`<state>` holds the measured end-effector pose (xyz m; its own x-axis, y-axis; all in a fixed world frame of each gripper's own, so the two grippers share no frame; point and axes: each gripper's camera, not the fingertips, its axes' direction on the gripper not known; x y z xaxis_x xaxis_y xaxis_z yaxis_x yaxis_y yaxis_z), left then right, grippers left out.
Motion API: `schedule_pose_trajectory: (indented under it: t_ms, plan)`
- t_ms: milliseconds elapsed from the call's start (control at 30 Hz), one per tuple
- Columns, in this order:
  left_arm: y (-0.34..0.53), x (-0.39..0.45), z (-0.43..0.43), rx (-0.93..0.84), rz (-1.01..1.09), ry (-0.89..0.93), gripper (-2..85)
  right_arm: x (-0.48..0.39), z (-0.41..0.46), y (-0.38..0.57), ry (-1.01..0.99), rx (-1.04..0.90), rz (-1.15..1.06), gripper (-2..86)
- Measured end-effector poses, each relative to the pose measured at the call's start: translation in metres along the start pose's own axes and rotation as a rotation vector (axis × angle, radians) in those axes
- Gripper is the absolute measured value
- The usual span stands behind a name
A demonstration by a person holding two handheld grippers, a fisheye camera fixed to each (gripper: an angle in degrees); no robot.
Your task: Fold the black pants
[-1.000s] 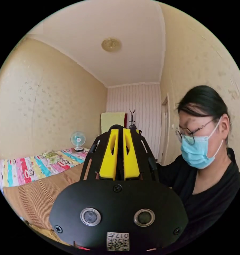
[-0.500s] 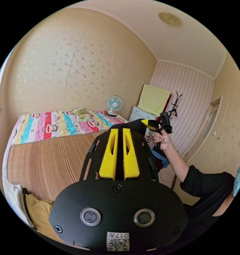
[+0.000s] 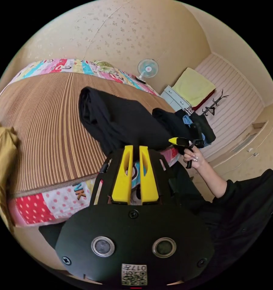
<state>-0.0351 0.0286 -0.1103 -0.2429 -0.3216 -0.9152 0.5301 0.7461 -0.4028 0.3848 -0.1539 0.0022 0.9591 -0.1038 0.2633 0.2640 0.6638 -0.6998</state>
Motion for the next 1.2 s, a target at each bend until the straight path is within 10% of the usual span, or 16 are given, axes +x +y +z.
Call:
schedule_pose_trajectory:
  t_ms: [533, 800, 1200]
  plan:
    - [-0.053, -0.193, -0.016, 0.114, -0.563, 0.255, 20.8, 0.049, -0.014, -0.058, 0.071, 0.112, 0.171, 19.5]
    - [-0.079, -0.196, 0.006, -0.029, -0.457, 0.13, 17.2, 0.072, 0.024, -0.072, 0.074, -0.027, 0.173, 19.9]
    - [-0.025, -0.233, -0.014, -0.092, -0.543, 0.415, 13.2, 0.072, 0.014, -0.008, -0.167, -0.002, 0.184, 16.8]
